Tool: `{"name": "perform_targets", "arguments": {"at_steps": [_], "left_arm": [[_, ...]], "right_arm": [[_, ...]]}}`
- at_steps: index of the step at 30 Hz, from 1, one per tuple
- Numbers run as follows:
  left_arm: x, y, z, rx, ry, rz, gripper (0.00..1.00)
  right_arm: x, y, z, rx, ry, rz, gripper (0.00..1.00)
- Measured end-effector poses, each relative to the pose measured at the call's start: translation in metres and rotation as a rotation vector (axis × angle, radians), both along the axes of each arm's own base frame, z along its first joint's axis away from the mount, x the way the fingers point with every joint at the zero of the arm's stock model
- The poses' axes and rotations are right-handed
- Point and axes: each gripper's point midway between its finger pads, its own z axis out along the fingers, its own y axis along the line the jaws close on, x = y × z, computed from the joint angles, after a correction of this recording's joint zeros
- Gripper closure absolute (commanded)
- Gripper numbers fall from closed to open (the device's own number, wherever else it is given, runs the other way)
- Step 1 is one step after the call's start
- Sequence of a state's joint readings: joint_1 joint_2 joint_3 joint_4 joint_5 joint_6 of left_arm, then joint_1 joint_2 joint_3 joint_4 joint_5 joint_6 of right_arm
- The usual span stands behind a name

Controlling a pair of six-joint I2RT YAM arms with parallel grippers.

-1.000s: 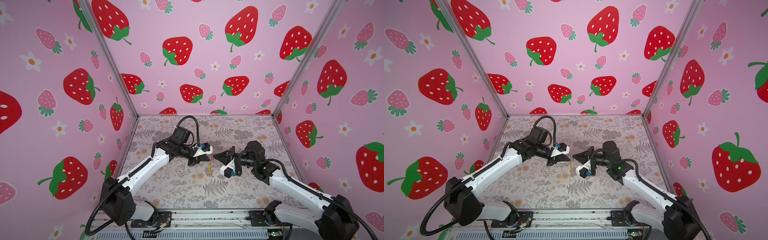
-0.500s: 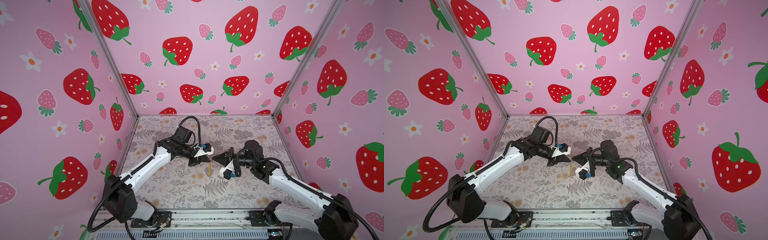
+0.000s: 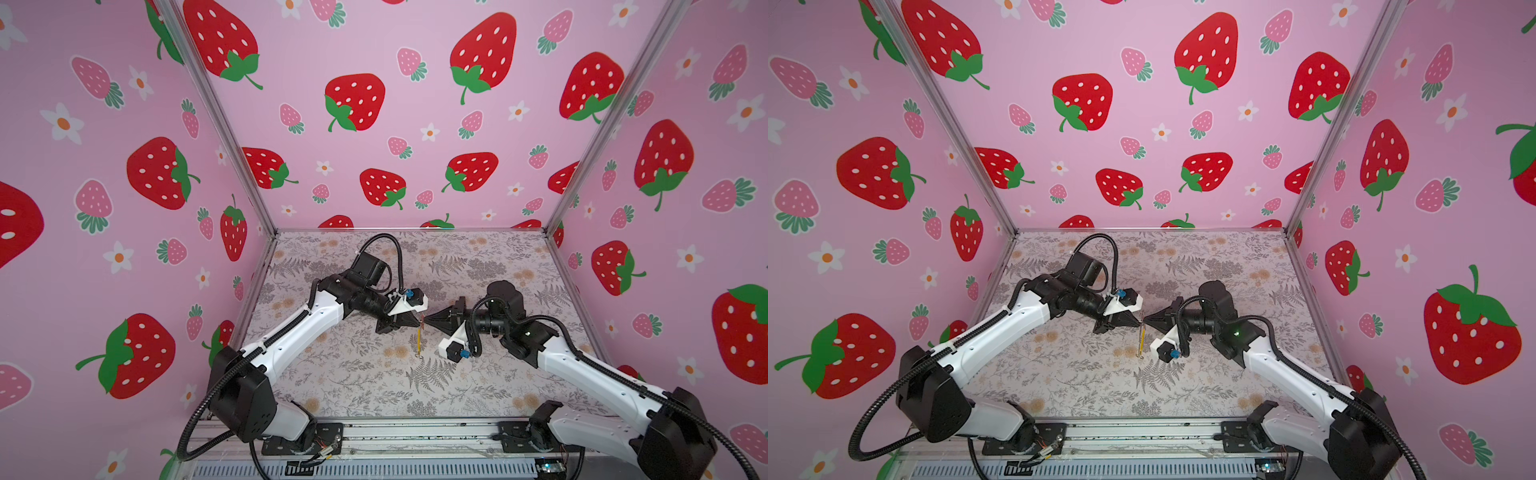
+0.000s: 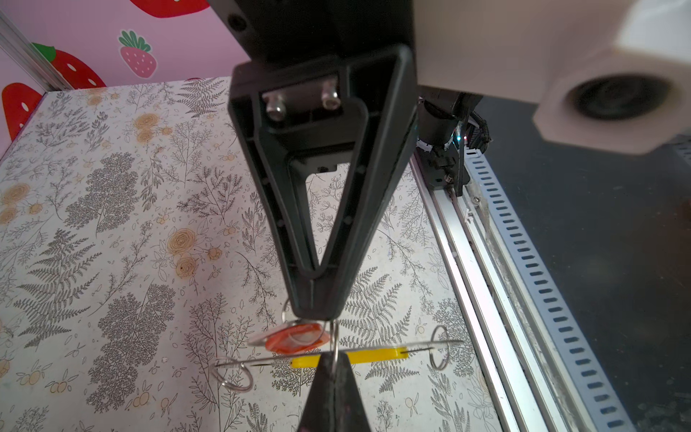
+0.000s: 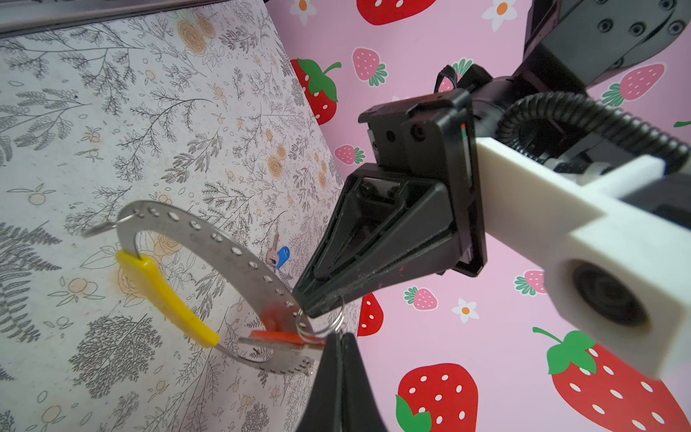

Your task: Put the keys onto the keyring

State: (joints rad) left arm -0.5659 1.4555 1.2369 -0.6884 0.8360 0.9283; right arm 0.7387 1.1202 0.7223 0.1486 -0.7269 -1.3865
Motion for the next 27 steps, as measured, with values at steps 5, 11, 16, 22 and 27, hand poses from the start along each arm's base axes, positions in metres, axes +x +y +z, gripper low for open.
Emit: {"name": "perform_targets", "arguments": {"at_steps": [5, 11, 16, 22, 27], "left_arm": [[0.0005, 0.0006, -0.0011, 0.018, -0.006, -0.004, 1.00], [-0.0010, 0.0006, -0.0023, 0.032, -0.013, -0.013, 1.00], [-0.0013, 0.0020, -0.0046, 0.047, -0.016, -0.012, 1.00], [-0.0011, 0.0021, -0.0025, 0.054, -0.010, -0.011, 1.00], [0.0019, 0.0005, -0.0054, 0.065, 0.001, -0.010, 1.00]], "right_arm": [[-0.0017, 0.0018, 0.0047, 0.000, -0.006, 0.008, 1.00], [-0.0017, 0.0021, 0.0039, -0.003, -0.003, 0.006, 1.00], [-0.0018, 0.0024, 0.0021, -0.015, 0.008, 0.008, 1.00], [-0.0047, 0.0032, -0.0013, -0.035, 0.008, 0.018, 1.00], [-0.0070, 0.0057, 0.0002, -0.047, -0.001, 0.027, 1.00]]}}
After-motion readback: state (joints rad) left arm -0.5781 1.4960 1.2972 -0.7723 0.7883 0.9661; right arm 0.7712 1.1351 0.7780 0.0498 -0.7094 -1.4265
